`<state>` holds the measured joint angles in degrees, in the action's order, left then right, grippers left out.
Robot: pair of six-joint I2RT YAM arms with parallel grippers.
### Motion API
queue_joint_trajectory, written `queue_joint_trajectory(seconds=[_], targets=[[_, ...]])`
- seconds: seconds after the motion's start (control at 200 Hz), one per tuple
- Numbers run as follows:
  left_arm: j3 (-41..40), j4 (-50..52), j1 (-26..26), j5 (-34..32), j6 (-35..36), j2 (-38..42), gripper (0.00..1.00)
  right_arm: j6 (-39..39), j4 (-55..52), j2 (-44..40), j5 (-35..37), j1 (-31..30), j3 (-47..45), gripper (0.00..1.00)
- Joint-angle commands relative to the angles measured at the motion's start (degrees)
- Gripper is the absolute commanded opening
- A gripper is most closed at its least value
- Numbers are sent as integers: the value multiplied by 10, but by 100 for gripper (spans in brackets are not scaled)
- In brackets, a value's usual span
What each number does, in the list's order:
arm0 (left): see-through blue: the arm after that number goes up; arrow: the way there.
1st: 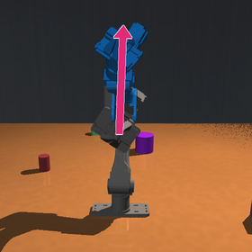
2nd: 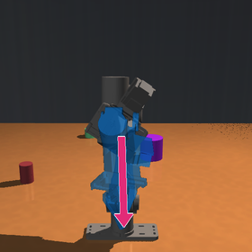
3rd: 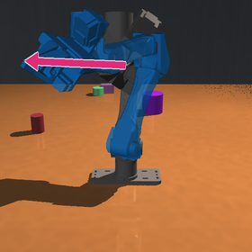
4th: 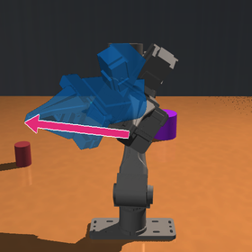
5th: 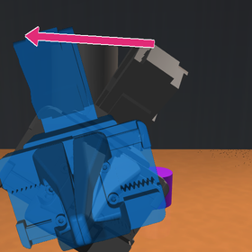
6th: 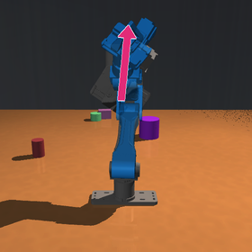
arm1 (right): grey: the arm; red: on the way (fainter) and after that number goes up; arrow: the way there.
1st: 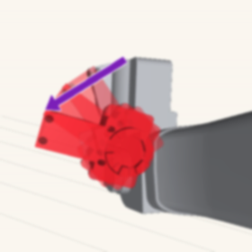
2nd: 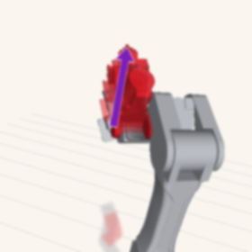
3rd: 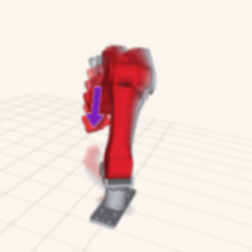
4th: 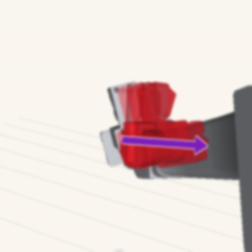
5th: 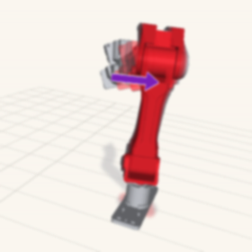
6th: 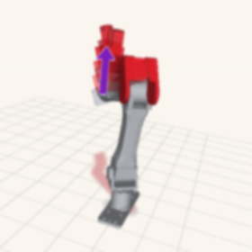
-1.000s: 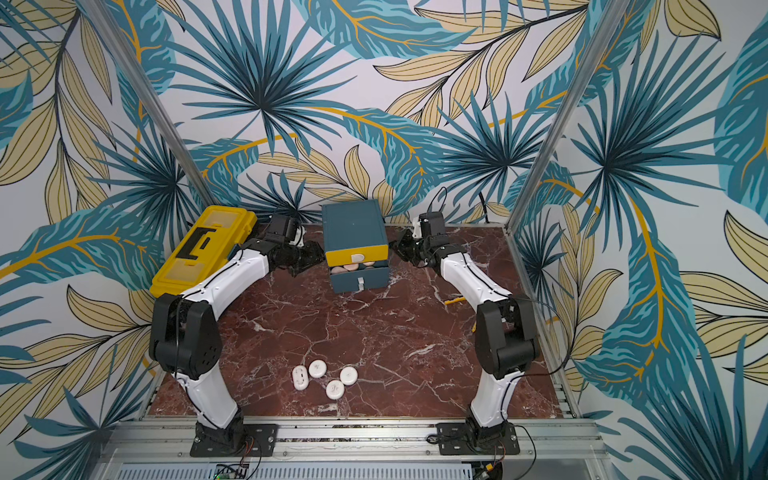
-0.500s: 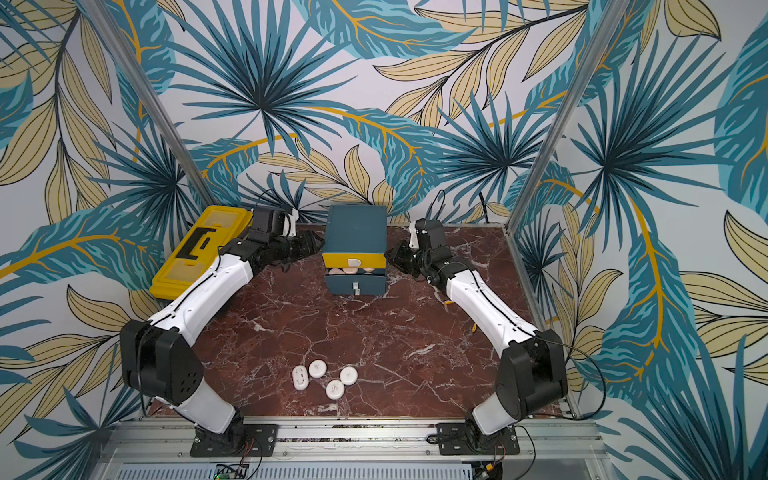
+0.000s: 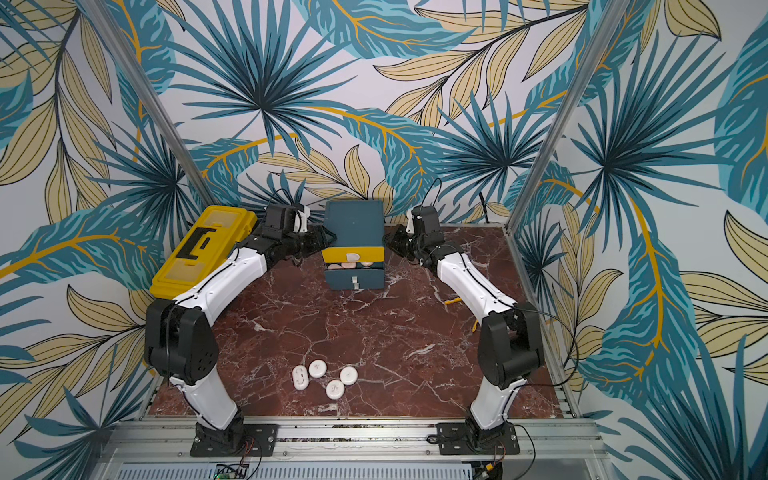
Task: Put the bluetooth earphones in the drawer according to color
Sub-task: Close the drawer of the storage box.
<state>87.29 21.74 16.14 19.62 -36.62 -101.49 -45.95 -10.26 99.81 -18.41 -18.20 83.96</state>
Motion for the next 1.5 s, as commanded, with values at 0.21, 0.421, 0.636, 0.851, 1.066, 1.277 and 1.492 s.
queue_joint_trajectory(seconds=[0.21, 0.421, 0.636, 0.851, 1.066, 1.277, 1.492], targets=[[-68, 31, 9, 22, 26, 150, 63, 69, -102, -168, 40, -68, -123, 18], [-106, 51, 9, 0, 26, 230, 63, 33, -55, -165, 76, -128, -199, 18], [-172, 65, 8, -80, 20, 374, 64, 10, -1, -69, 137, -156, -184, 18], [-165, 148, 7, -121, 51, 453, 65, -4, 48, 11, 194, -165, -150, 18], [-178, 194, 7, -137, 61, 497, 66, 0, 119, 30, 246, -167, -162, 18], [-188, 204, 6, -141, 60, 516, 66, 10, 161, 62, 272, -168, -147, 18], [-189, 217, 7, -148, 67, 525, 66, 11, 224, 47, 271, -174, -183, 23]])
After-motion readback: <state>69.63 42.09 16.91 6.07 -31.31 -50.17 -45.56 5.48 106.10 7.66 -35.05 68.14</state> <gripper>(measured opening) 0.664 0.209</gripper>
